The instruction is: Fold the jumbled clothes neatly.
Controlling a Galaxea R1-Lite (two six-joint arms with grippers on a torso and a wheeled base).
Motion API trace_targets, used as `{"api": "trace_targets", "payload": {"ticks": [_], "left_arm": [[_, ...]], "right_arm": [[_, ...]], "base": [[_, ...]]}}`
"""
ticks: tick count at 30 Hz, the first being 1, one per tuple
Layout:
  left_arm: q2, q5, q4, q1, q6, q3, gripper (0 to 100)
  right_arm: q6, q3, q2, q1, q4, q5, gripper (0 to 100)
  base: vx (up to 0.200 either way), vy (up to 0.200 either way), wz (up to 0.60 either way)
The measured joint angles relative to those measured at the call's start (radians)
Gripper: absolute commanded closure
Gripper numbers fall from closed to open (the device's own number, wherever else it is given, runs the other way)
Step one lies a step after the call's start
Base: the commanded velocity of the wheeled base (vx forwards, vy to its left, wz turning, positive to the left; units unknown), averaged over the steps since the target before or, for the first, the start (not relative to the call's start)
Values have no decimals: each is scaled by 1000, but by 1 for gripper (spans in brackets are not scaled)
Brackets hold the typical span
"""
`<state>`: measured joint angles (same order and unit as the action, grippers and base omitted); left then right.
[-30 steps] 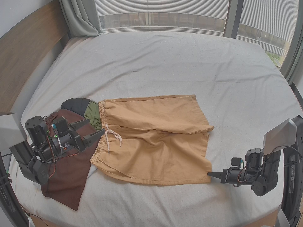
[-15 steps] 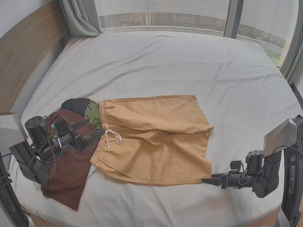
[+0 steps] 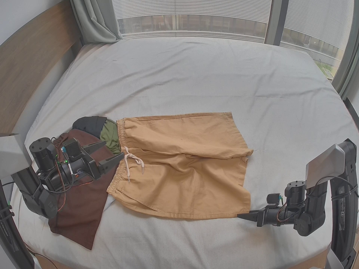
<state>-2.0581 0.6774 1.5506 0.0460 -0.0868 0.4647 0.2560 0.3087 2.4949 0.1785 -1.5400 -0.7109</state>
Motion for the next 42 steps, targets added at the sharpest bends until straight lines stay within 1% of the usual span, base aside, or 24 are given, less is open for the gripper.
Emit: {"api": "trace_targets", "payload": {"ticks": [9,14,24,30,34,42], "left_arm": [[-1,2,0,0,-5,-3,0],[-16,31,0,-8,-9,-14,0],[-106,66,-1,-56,-11,-56,0],[-168,72,-2,-87,-25,-82,0],[-201,72,-3,-106,-52,-98,0],[-242,69,-5,-120,-183,-104,0]], "right_arm": [[0,10,13,-2,-3,0,100],[0,10,15,-4,-3,0,100],[0,9,15,-5,-4,0,100],[-1,10,15,-5,-4,0,100],[-1,10,16,-5,-4,0,100],[-2,10,16,-3,-4,1,100]], "base": [[0,0,0],[0,0,0],[0,0,0],[0,0,0],[0,0,0],[0,0,0]]}}
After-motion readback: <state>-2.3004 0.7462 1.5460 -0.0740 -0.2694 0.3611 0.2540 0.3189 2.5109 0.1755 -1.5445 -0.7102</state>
